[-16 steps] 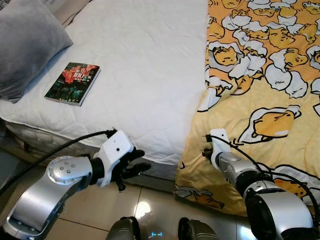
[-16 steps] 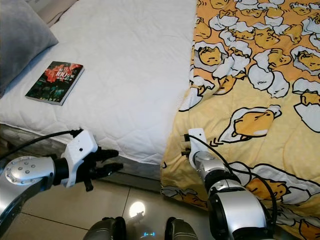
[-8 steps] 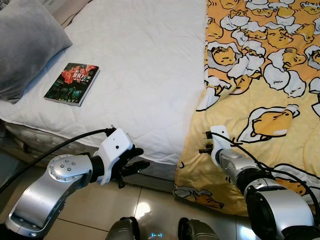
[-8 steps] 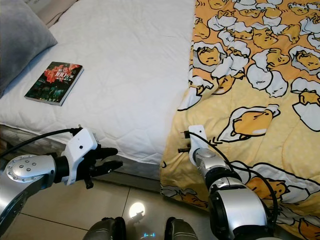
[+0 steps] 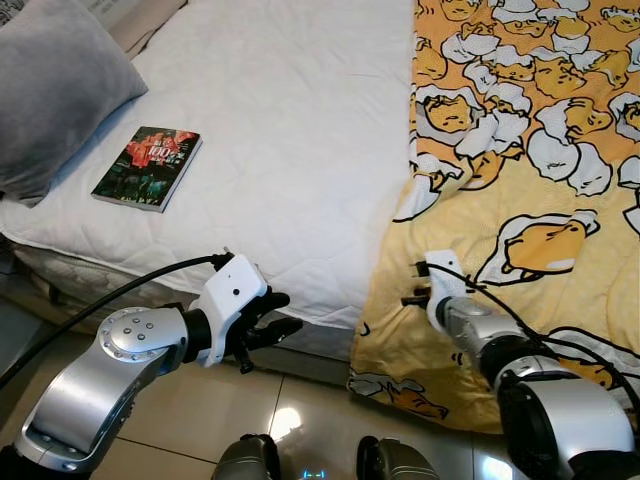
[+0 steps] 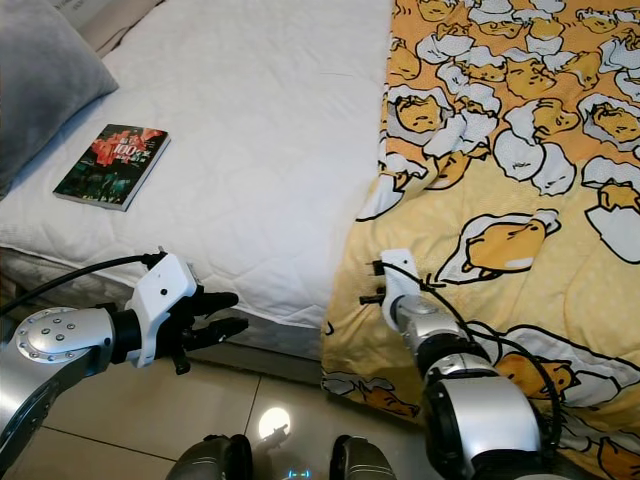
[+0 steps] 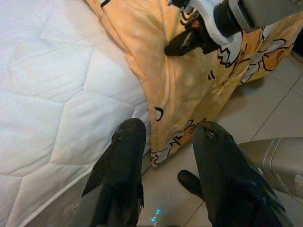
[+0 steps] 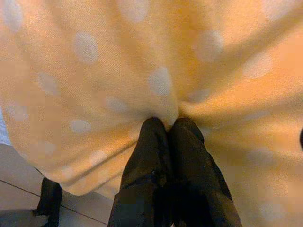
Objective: Clean up the room
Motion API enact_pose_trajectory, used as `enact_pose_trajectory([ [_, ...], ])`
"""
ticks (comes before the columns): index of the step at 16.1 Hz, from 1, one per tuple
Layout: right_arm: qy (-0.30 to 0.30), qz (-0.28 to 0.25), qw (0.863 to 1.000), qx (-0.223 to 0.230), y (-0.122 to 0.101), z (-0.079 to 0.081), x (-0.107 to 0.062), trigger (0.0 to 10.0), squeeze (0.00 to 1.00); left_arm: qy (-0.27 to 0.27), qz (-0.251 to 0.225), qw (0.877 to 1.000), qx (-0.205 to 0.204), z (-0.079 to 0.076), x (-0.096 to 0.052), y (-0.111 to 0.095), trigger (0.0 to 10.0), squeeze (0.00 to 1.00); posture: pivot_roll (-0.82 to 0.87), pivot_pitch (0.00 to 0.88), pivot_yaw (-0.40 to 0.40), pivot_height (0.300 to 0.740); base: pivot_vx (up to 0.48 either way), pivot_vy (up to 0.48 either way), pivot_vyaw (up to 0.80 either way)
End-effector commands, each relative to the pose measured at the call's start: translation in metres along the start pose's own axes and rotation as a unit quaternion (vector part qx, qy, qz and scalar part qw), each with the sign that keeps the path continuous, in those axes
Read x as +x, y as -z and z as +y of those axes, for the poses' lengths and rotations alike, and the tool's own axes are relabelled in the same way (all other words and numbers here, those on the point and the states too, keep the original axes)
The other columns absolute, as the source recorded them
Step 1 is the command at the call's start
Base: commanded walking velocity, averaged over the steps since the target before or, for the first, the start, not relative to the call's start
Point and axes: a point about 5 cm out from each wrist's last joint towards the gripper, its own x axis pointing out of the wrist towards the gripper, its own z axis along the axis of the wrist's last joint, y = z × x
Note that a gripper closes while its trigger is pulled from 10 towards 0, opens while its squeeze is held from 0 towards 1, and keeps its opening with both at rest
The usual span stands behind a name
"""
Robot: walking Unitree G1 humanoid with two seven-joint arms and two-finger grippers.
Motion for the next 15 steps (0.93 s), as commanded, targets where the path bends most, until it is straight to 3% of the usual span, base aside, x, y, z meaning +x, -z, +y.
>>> enact_pose_trajectory([
  [1, -0.002, 0.005, 1.000, 0.005, 0.007, -0.007, -0.001, 0.0, 0.00, 0.001, -0.001, 1.000, -0.002, 0.000, -0.001, 0.000, 10.0, 0.00, 0.10, 0.167, 0.000, 0.740, 0.000, 0.000, 0.00],
  [5, -0.031, 0.038, 0.999, 0.005, 0.035, -0.016, -0.005, 0.0, 0.00, 0.000, -0.001, 1.000, -0.002, -0.001, -0.002, 0.002, 10.0, 0.00, 0.08, 0.154, -0.001, 0.740, 0.000, 0.000, 0.00],
  [9, -0.068, 0.085, 0.994, 0.017, 0.083, -0.009, -0.011, 0.0, 0.00, -0.005, -0.002, 1.000, -0.001, -0.001, -0.002, 0.002, 10.0, 0.00, 0.07, 0.143, -0.007, 0.740, 0.000, 0.000, 0.00],
  [10, -0.063, 0.077, 0.995, 0.013, 0.085, -0.009, -0.011, 0.0, 0.00, -0.004, 0.001, 1.000, 0.001, -0.001, -0.002, 0.004, 10.0, 0.00, 0.07, 0.144, -0.008, 0.740, 0.000, 0.000, 0.00],
  [11, -0.054, 0.025, 0.998, 0.019, 0.073, -0.009, -0.010, 0.0, 0.00, -0.004, 0.002, 1.000, 0.002, -0.002, -0.002, 0.004, 10.0, 0.00, 0.07, 0.146, -0.007, 0.740, 0.000, 0.000, 0.00],
  [12, -0.038, 0.000, 0.999, 0.022, 0.065, -0.010, -0.010, 4.4, 0.00, -0.005, 0.001, 1.000, 0.001, -0.002, -0.002, 0.004, 10.0, 0.00, 0.07, 0.147, -0.007, 0.740, 0.000, 0.000, 0.00],
  [13, -0.038, -0.072, 0.995, 0.050, 0.044, -0.012, -0.011, 10.0, 0.05, -0.006, 0.000, 1.000, 0.000, -0.003, -0.002, 0.004, 10.0, 0.00, 0.07, 0.150, -0.007, 0.740, 0.000, 0.000, 0.00],
  [14, -0.025, -0.128, 0.990, 0.063, 0.025, -0.016, -0.013, 10.0, 1.00, -0.006, -0.001, 1.000, -0.001, -0.004, -0.002, 0.004, 10.0, 0.00, 0.07, 0.155, -0.007, 0.740, 0.000, 0.000, 0.00],
  [15, -0.016, -0.179, 0.981, 0.072, 0.004, -0.017, -0.016, 10.0, 1.00, -0.005, -0.002, 1.000, -0.002, -0.005, -0.002, 0.004, 10.0, 0.00, 0.07, 0.161, -0.007, 0.740, 0.000, 0.000, 0.00],
])
